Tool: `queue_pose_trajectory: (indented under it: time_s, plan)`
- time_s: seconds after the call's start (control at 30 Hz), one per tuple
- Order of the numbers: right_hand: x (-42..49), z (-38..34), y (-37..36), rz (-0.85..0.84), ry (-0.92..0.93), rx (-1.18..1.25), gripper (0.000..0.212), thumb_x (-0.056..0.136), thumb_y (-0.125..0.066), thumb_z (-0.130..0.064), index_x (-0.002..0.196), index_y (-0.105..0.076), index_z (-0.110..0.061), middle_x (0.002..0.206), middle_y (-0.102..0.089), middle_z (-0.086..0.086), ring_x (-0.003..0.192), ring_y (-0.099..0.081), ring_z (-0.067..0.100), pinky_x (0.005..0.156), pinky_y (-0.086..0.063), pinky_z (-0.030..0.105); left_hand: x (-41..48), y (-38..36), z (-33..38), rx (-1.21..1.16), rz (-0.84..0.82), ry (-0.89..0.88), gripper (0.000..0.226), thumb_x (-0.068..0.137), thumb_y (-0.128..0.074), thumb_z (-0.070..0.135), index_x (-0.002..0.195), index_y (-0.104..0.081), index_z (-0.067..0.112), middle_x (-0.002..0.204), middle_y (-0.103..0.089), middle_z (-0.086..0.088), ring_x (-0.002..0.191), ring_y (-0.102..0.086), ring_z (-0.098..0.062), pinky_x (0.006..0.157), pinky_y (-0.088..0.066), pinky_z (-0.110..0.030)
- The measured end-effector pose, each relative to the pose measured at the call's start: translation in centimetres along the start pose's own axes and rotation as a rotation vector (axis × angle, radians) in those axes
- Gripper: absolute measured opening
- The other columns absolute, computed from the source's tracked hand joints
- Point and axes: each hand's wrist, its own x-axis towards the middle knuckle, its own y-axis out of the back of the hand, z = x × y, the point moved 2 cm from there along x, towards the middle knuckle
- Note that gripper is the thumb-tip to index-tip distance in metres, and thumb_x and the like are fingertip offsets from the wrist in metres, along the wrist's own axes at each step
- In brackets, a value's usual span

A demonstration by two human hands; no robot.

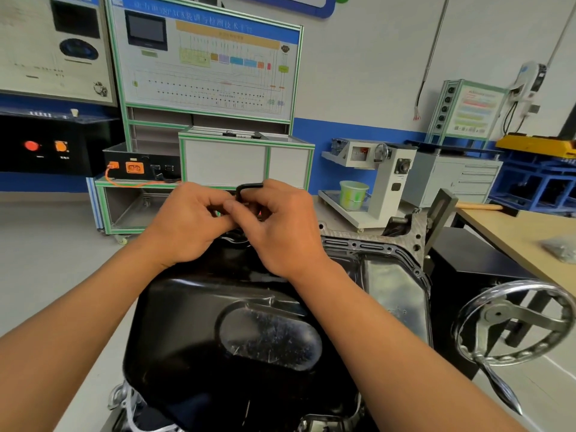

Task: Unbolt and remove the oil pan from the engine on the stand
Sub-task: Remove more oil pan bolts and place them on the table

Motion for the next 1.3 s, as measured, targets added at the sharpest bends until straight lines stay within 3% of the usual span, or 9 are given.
queue_pose_trajectory:
  time_s: [0.17, 0.3, 0.43, 0.63, 0.77, 0.93, 1.07, 1.17, 1.3]
  plan:
    - [0.1, -0.2, 0.1, 0.018, -0.015, 0.051, 0.016, 0.085, -0.079, -0.022, 0.084, -0.079, -0.006, 0.067, -0.063, 0.005, 0.064, -0.058, 0.022, 0.059, -0.049, 0.043, 0.2, -0.2, 0.0, 0.029, 0.012, -0.015, 0.011, 0.074, -0.071, 0.009, 0.078, -0.076, 0.001, 0.076, -0.072, -0.023, 0.072, -0.067, -0.034, 0.071, -0.054, -0.056]
    - [0.1, -0.1, 0.0, -0.016, -0.007, 0.067, 0.017, 0.089, -0.075, -0.019, 0.081, -0.078, -0.005, 0.066, -0.060, 0.003, 0.063, -0.056, 0.021, 0.058, -0.047, 0.041, 0.1, -0.2, -0.1, 0.022, -0.022, -0.005, 0.008, 0.075, -0.071, 0.012, 0.077, -0.075, 0.006, 0.073, -0.070, -0.022, 0.068, -0.060, -0.024, 0.070, -0.053, -0.054]
    - [0.0, -0.3, 0.0, -0.048, 0.051, 0.061, 0.017, 0.092, -0.071, -0.014, 0.077, -0.075, -0.005, 0.062, -0.046, -0.013, 0.060, -0.046, 0.011, 0.058, -0.037, 0.023, 0.2, -0.3, -0.4, -0.004, -0.158, 0.077, 0.014, 0.075, -0.067, 0.012, 0.078, -0.071, 0.025, 0.071, -0.068, -0.005, 0.064, -0.057, -0.022, 0.066, -0.051, -0.040]
    - [-0.1, -0.4, -0.3, -0.170, 0.086, 0.035, 0.016, 0.097, -0.061, -0.013, 0.091, -0.074, -0.005, 0.073, -0.057, -0.004, 0.069, -0.052, 0.016, 0.065, -0.043, 0.033, 0.7, -0.5, -1.2, 0.105, -0.284, 0.193, 0.018, 0.079, -0.050, 0.018, 0.084, -0.065, 0.009, 0.086, -0.064, -0.030, 0.085, -0.060, -0.047, 0.081, -0.047, -0.062]
    - [0.0, -0.2, -0.3, -0.197, 0.052, 0.031, 0.018, 0.100, -0.056, -0.014, 0.089, -0.067, -0.005, 0.076, -0.055, -0.002, 0.072, -0.050, 0.016, 0.067, -0.041, 0.032, 0.6, -0.6, -1.3, 0.146, -0.268, 0.247, 0.024, 0.085, -0.050, 0.013, 0.073, -0.068, 0.023, 0.078, -0.068, -0.013, 0.076, -0.062, -0.030, 0.079, -0.050, -0.053]
    - [-0.2, -0.1, -0.2, -0.200, -0.002, 0.052, 0.020, 0.101, -0.048, -0.014, 0.101, -0.065, -0.003, 0.093, -0.064, 0.011, 0.088, -0.059, 0.028, 0.078, -0.049, 0.048, 0.6, -0.5, -1.2, 0.155, -0.298, 0.220, 0.054, 0.088, -0.048, -0.005, 0.064, -0.067, 0.040, 0.062, -0.063, 0.009, 0.058, -0.055, -0.005, 0.063, -0.041, -0.035]
    - [-0.1, -0.3, 0.0, -0.117, -0.095, 0.106, 0.026, 0.100, -0.045, -0.020, 0.102, -0.064, -0.003, 0.093, -0.066, 0.011, 0.088, -0.060, 0.027, 0.078, -0.050, 0.048, 0.5, -0.3, -1.1, 0.155, -0.289, 0.191, 0.052, 0.086, -0.051, -0.008, 0.079, -0.074, 0.037, 0.076, -0.073, 0.010, 0.075, -0.066, -0.017, 0.075, -0.050, -0.039]
    - [0.2, -0.2, 0.6, 0.026, -0.168, 0.143, 0.029, 0.099, -0.044, -0.021, 0.097, -0.065, -0.001, 0.089, -0.067, 0.011, 0.085, -0.059, 0.022, 0.077, -0.047, 0.039, 0.4, -0.4, -0.5, 0.133, -0.294, 0.166, 0.051, 0.084, -0.055, -0.010, 0.090, -0.073, 0.038, 0.080, -0.074, 0.011, 0.077, -0.067, -0.008, 0.076, -0.049, -0.027]
    - [0.1, 0.2, 1.4, 0.123, -0.264, 0.212, 0.027, 0.101, -0.045, -0.020, 0.093, -0.066, -0.006, 0.081, -0.065, 0.008, 0.075, -0.055, 0.016, 0.071, -0.044, 0.031, -0.2, 0.2, 0.1, 0.131, -0.355, 0.179, 0.048, 0.083, -0.055, -0.012, 0.114, -0.072, 0.021, 0.103, -0.075, -0.002, 0.094, -0.069, -0.017, 0.093, -0.053, -0.036]
